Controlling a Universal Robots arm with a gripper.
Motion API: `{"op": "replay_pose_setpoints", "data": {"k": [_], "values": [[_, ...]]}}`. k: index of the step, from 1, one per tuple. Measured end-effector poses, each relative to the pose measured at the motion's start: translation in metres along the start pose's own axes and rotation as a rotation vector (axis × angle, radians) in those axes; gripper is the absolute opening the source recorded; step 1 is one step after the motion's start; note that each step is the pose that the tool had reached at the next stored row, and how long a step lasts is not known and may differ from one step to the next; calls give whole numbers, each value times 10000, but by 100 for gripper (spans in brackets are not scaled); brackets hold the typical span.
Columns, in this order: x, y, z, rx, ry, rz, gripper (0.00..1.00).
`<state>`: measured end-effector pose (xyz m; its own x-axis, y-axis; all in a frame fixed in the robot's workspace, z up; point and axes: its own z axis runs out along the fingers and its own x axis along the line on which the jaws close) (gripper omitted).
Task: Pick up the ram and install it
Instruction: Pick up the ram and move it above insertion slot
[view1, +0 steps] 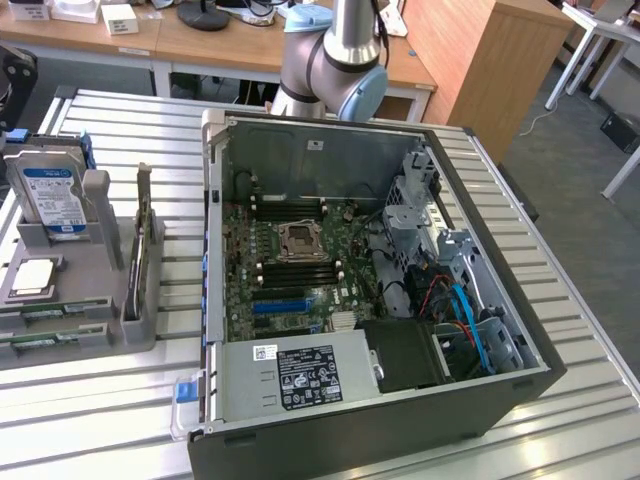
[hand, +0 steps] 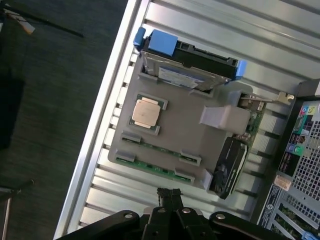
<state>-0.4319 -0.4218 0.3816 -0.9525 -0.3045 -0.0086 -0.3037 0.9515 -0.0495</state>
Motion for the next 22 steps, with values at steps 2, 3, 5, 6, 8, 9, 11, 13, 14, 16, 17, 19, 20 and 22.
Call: {"op": "replay_pose_setpoints", "data": {"k": [2,3,5,6,8,9,11,13,14,16,17,19,20,22], "values": [[9,3,2,22,-1,-183,11],[13,5,2,36,-1,-267,11],[21,7,3,63,1,-439,11],[25,9,4,77,2,-517,11],[33,11,6,105,3,-672,11],[36,12,6,116,3,-756,11],[42,14,8,139,3,-927,11],[50,17,9,162,5,-1085,11],[54,18,9,174,4,-1161,11],[60,20,11,192,3,-1311,11],[63,21,11,203,3,-1377,11],[68,23,12,238,9,-1523,11],[71,24,13,257,13,-1595,11],[76,26,14,297,24,-1720,11]]}}
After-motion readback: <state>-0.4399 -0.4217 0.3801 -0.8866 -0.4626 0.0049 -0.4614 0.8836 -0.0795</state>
